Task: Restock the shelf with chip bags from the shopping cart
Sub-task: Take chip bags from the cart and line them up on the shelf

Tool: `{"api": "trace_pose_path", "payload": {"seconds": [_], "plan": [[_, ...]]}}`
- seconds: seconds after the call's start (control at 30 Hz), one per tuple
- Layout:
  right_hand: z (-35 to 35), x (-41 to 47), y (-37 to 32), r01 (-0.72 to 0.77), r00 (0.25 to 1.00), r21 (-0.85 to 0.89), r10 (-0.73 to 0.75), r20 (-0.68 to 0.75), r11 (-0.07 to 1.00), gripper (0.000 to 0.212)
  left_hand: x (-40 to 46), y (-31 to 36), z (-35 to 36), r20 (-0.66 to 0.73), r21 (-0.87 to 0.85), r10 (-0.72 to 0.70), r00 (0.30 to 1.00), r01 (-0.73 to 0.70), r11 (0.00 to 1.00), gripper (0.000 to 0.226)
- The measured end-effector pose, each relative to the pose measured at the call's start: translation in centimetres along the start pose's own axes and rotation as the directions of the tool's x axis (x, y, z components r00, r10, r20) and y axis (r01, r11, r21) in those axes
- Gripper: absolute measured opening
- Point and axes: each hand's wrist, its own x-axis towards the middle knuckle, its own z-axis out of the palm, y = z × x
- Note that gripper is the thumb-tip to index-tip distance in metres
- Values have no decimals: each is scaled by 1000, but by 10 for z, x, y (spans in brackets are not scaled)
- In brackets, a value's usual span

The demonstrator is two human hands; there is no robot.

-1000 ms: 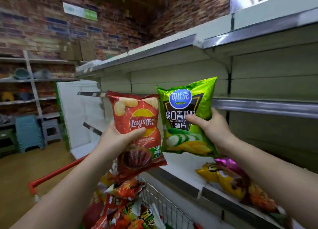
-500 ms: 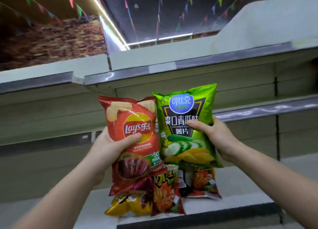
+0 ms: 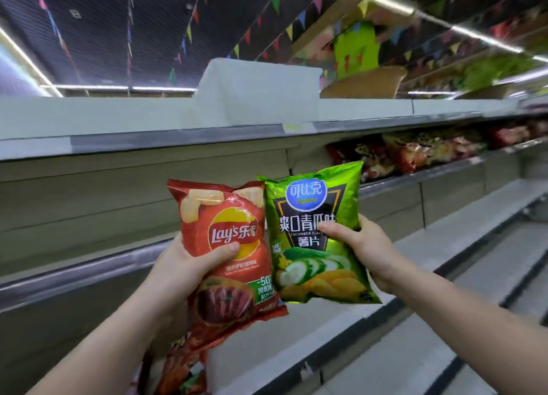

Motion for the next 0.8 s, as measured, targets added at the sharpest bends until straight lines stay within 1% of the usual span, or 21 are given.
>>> {"api": "trace_pose_path", "payload": {"seconds": [0.07,0.1,0.13,0.2,0.27,0.43,0.53,0.57,0.6,0.67,0.7,0.73,0.8], "plan": [[-38,16,-1,9,1000,-5,-9,-26,1000,35,21,2,40,28,-11,23,999,-23,1000,56],[-57,25,-1,12,999,-14,-13,-38,1000,40,32,3,58,36,-16,38,999,-37,999,49],[-75,34,-2,16,999,-21,-17,-50,1000,46,42,3,78,51,-21,48,998,-47,999,48],[-107,51,-3,10,997,-35,-12,-73,999,57,61,4,112,95,-33,57,994,-54,998,57],[-136,67,-2,0,996,-32,-3,-85,999,59,78,5,142,136,-36,51,989,-46,998,64],[-193,100,7,-39,992,-39,34,-122,998,69,120,9,197,187,-47,50,981,-42,998,58],[-220,122,14,-51,987,2,51,-153,999,64,149,11,222,237,-54,29,971,-17,998,54],[-228,129,16,-54,984,18,57,-168,998,62,159,11,229,250,-53,18,968,-5,999,57],[-235,137,18,-56,982,27,60,-181,998,62,170,12,235,253,-48,14,967,-2,999,64],[-247,154,21,-58,976,14,59,-209,998,64,191,13,246,245,-40,11,970,-2,999,86],[-252,163,22,-57,974,3,56,-220,998,65,201,13,251,238,-36,9,971,0,999,91],[-257,172,23,-56,972,-3,54,-230,998,64,209,13,256,242,-37,12,970,-3,999,89],[-266,191,23,-51,969,-5,48,-242,999,57,227,15,264,270,-71,13,963,6,997,75]]}}
